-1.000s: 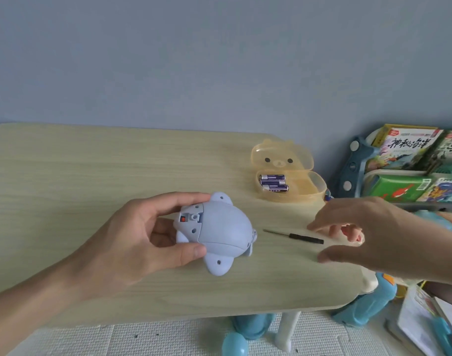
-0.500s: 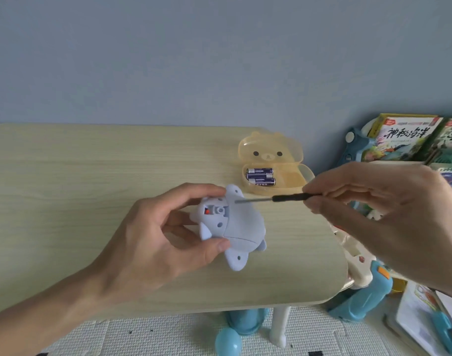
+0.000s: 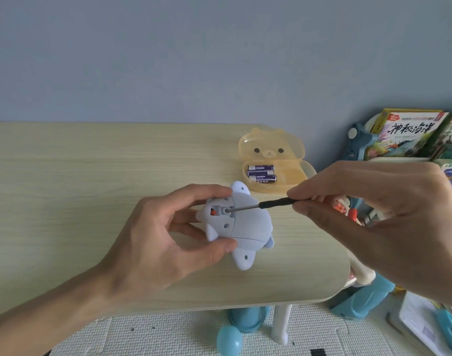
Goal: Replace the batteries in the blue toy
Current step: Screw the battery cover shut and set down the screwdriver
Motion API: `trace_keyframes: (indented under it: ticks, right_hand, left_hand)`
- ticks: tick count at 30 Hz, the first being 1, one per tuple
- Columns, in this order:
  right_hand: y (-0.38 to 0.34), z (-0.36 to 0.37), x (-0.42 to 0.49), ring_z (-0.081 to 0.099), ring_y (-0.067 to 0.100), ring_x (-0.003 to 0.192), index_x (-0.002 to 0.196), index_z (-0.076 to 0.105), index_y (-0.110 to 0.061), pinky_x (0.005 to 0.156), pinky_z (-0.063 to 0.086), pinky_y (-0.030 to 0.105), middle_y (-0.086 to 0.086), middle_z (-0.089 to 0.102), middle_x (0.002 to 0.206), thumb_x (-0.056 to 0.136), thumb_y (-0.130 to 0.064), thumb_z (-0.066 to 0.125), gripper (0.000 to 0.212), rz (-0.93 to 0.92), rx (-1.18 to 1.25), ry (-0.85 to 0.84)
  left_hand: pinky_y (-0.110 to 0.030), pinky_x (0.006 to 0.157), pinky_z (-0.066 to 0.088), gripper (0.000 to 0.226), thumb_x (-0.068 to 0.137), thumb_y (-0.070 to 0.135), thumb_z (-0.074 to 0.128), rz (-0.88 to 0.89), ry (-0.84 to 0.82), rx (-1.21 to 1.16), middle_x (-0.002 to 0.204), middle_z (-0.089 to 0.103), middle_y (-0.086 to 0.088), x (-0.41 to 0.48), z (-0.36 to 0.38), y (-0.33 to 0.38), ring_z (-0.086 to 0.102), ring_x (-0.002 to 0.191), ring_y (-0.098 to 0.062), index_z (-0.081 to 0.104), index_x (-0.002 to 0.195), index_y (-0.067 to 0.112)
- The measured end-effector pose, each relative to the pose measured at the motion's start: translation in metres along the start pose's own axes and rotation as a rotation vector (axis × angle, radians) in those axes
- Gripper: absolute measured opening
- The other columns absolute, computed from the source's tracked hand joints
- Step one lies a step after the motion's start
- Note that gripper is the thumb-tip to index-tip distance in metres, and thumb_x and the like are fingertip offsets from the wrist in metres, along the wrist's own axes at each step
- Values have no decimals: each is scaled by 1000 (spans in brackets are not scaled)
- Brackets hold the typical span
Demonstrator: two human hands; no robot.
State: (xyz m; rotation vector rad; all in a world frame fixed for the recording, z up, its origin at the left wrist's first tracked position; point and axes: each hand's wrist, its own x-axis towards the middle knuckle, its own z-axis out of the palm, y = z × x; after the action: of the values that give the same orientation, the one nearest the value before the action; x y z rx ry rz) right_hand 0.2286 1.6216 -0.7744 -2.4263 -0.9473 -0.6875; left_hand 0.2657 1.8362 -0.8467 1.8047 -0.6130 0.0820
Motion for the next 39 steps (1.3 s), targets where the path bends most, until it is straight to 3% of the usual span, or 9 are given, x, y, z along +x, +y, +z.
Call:
trace_keyframes:
  ticks: [4, 8, 10, 13, 19, 23, 28, 32, 39]
  right_hand:
    - [27, -21, -36, 68, 15, 82, 109, 71, -43, 74, 51, 27, -19, 67, 97, 102, -50, 60, 15, 216, 83, -59]
    - [12, -22, -13, 50, 12, 60, 84, 78, -18, 60, 42, 13, -9, 63, 68, 98, -36, 66, 25, 123, -111, 43]
    - [10, -21, -12, 39, 11, 52, 79, 75, -11, 53, 36, 15, -6, 53, 59, 97, -31, 66, 28, 119, -154, 40]
    - [10, -15, -9, 55, 13, 55, 99, 74, -17, 55, 47, 20, -10, 62, 61, 95, -32, 69, 16, 158, -45, 74]
    - [11, -21, -14, 72, 4, 67, 93, 78, -22, 62, 58, 22, -19, 71, 71, 88, -21, 74, 7, 219, 124, 41]
    - [9, -24, -16, 68, -4, 65, 97, 80, -21, 60, 54, 15, -16, 73, 71, 92, -16, 68, 14, 169, 15, -7]
    - [9, -15, -13, 53, 18, 46, 71, 70, -16, 48, 45, 29, -6, 60, 51, 100, -36, 58, 37, 183, -52, -15]
    - [5, -11, -7, 58, 9, 51, 94, 67, -26, 51, 43, 10, -10, 64, 55, 95, -30, 64, 5, 268, 66, 35]
    - [6, -19, -10, 72, -1, 68, 102, 74, -27, 63, 56, 15, -18, 73, 74, 95, -13, 62, 20, 260, 129, -51]
  left_hand:
    - [-19, 77, 63, 58, 68, 29, 90, 11, 12, 23, 109, 82, 17, -2, 0, 0, 81, 91, -7, 72, 123, 32]
    - [-17, 79, 63, 61, 67, 22, 94, 19, 23, 38, 108, 83, 18, -3, 0, 0, 81, 93, -5, 73, 124, 29]
    - [-16, 79, 62, 61, 67, 26, 93, 26, 22, 37, 109, 82, 18, -3, 0, 1, 81, 94, -5, 73, 124, 30]
    - [-16, 78, 62, 60, 67, 17, 94, 3, 34, 30, 108, 83, 18, -3, 0, 0, 81, 92, -5, 73, 123, 29]
    - [-18, 78, 63, 59, 69, 15, 93, -34, 36, 12, 107, 83, 16, -2, -1, -1, 82, 91, -8, 74, 123, 29]
    - [-16, 76, 61, 60, 69, 7, 97, -55, 40, 6, 104, 83, 18, -2, -1, -1, 82, 88, -7, 75, 121, 29]
    - [-18, 76, 62, 59, 70, 6, 94, -65, 33, 9, 104, 83, 15, -4, -1, -1, 82, 89, -8, 75, 122, 28]
    - [-18, 76, 62, 58, 70, 8, 94, -72, 35, 4, 105, 83, 14, -4, -1, -1, 82, 89, -9, 75, 121, 28]
    - [-17, 75, 61, 57, 70, 8, 94, -85, 45, 6, 106, 83, 14, -3, -2, -3, 82, 88, -10, 75, 120, 29]
